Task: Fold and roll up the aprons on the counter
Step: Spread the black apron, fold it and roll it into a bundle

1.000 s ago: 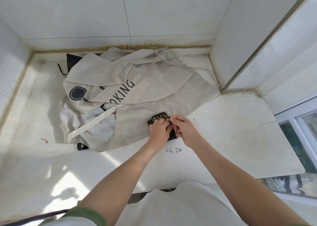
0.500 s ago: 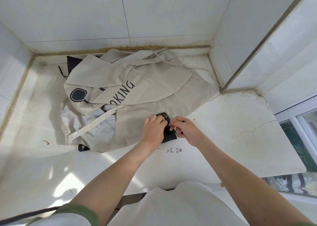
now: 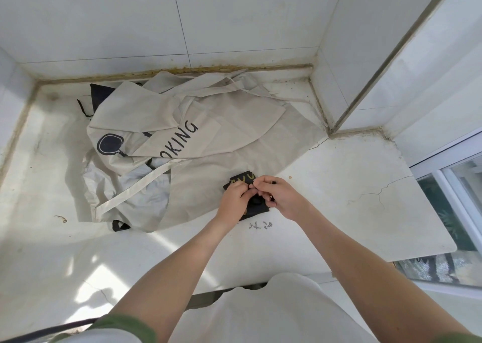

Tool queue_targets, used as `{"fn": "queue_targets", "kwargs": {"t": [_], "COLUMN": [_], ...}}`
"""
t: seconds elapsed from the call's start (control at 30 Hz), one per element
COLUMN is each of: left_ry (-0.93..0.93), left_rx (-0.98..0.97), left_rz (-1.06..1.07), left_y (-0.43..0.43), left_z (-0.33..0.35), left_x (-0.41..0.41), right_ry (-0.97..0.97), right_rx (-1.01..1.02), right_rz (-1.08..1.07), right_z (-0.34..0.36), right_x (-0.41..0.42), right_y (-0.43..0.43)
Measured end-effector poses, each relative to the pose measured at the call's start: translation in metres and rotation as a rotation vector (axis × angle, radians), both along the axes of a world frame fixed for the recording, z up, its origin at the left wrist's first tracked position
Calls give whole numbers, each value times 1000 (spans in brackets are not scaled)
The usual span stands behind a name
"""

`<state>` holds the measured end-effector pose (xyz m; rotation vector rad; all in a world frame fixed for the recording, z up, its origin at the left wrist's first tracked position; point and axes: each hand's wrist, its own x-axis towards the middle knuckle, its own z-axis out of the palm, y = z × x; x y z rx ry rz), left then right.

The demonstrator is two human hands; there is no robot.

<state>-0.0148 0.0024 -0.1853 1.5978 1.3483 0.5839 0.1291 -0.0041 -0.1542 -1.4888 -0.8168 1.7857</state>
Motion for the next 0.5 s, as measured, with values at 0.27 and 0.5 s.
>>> {"fn": "queue_targets", "kwargs": {"t": [0.27, 0.5], "left_ry": [-204, -355], "left_rx": [-309, -293], "left_rz": [-85, 135], "left_y": [9, 5], "left_z": [7, 11], "left_x": [-11, -15], "right_ry": [63, 60], "right_rx": [-1, -1], "right_rz": [-106, -154], "right_z": [-4, -2], "right_x": [-7, -10], "right_y": [-3, -3]}}
